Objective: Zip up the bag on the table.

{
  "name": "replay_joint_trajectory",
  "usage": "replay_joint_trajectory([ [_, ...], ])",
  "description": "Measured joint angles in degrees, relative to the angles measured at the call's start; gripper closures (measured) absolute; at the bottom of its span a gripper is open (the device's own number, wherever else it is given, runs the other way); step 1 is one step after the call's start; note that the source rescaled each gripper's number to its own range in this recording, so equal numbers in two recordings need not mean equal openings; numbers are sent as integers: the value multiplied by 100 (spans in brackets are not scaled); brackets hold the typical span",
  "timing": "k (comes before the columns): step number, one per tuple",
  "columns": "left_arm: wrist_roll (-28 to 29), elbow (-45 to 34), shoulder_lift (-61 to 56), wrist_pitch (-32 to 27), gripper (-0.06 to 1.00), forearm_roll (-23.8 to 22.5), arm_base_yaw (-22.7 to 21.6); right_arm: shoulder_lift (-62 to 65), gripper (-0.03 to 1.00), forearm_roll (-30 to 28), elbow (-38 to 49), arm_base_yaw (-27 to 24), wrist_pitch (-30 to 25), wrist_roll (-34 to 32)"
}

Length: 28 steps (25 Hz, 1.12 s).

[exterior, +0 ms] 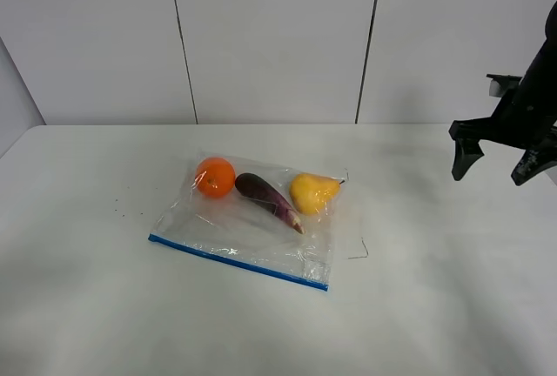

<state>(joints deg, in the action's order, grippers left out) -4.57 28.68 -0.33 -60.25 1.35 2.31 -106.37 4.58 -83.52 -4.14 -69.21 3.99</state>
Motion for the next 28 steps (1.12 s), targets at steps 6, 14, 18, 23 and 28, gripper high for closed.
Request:
replay_joint_trajectory([
  [6,0,0,0,0,7,0,0,315,-3,401,330,4,-42,316],
  [14,0,0,0,0,7,0,0,377,-3,669,379,181,-41,432],
  [18,0,0,0,0,7,0,0,377,-2,446,379,570,-41,408],
  [23,0,0,0,0,7,0,0,457,-2,203,512,635,-30,166],
  [28,0,0,0,0,7,0,0,1159,-1,200,1708,635,-23,135],
])
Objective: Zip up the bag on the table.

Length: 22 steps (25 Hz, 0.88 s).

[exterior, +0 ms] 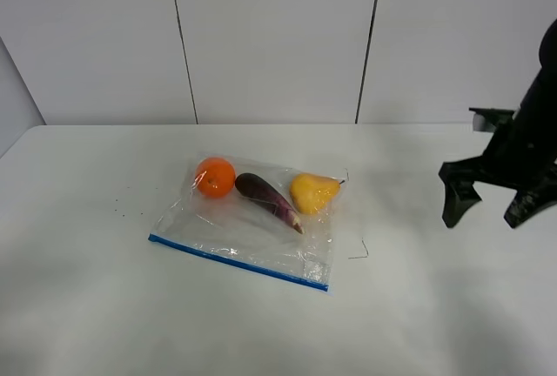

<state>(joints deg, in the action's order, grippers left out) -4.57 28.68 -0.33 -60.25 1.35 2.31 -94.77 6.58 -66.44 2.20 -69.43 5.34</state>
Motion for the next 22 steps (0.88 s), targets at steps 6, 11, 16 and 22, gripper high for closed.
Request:
replay_joint_trajectory([
  [6,0,0,0,0,7,-40,0,1644,-1,-246,2055,0,82,0],
  [11,0,0,0,0,7,-45,0,3457,-1,-253,3277,0,827,0],
  [16,0,0,0,0,7,-61,0,5443,-1,-247,3733,0,1055,-2],
  [22,0,0,-1,0,7,-62,0,7372,-1,-247,3733,0,1071,-2],
])
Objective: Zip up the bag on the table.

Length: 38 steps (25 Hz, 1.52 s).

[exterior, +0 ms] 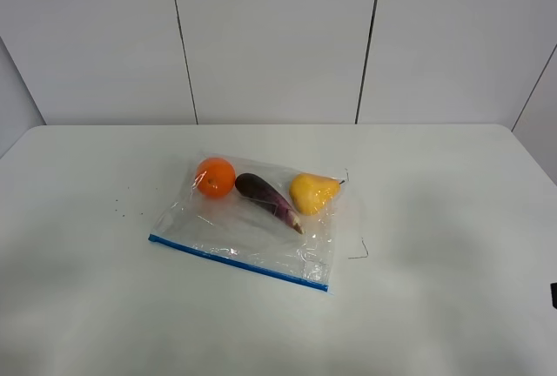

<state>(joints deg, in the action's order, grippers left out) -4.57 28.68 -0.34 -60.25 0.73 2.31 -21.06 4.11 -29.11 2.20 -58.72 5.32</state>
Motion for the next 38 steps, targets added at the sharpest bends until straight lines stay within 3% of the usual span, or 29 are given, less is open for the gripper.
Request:
replay_joint_trajectory([
  [7,0,0,0,0,7,-241,0,1327,-1,0,30,0,0,-5],
  [17,53,0,0,0,7,-160,0,2072,-1,39,30,-175,0,-11],
  [38,112,-26,0,-5,7,-154,0,2136,-1,95,37,-175,0,-22],
])
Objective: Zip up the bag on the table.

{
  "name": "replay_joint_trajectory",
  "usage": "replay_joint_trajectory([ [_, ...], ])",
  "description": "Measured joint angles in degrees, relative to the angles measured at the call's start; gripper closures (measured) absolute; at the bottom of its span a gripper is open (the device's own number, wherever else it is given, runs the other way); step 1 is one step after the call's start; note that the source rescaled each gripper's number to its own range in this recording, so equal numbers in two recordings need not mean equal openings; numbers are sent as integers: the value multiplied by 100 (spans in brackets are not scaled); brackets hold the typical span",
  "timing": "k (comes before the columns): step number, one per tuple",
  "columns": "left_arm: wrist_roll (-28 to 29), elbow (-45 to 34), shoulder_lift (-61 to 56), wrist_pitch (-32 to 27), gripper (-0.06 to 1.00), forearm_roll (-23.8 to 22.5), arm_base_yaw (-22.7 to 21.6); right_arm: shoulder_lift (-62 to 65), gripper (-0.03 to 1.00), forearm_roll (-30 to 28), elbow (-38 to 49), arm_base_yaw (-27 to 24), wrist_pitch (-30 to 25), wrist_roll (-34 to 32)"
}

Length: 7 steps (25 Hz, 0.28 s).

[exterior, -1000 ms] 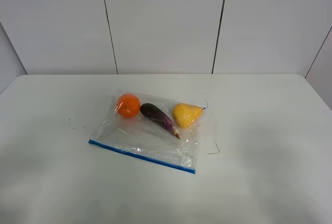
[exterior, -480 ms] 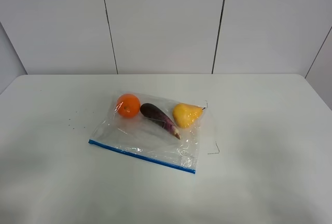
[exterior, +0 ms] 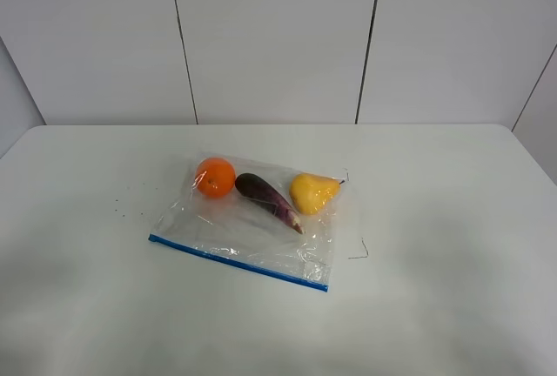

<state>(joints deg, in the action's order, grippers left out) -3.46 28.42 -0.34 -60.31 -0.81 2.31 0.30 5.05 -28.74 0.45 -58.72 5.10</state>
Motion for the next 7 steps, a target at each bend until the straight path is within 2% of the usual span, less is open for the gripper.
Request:
replay_joint_trajectory([
  [7,0,0,0,0,7,0,0,0,-1,0,0,0,0,0],
])
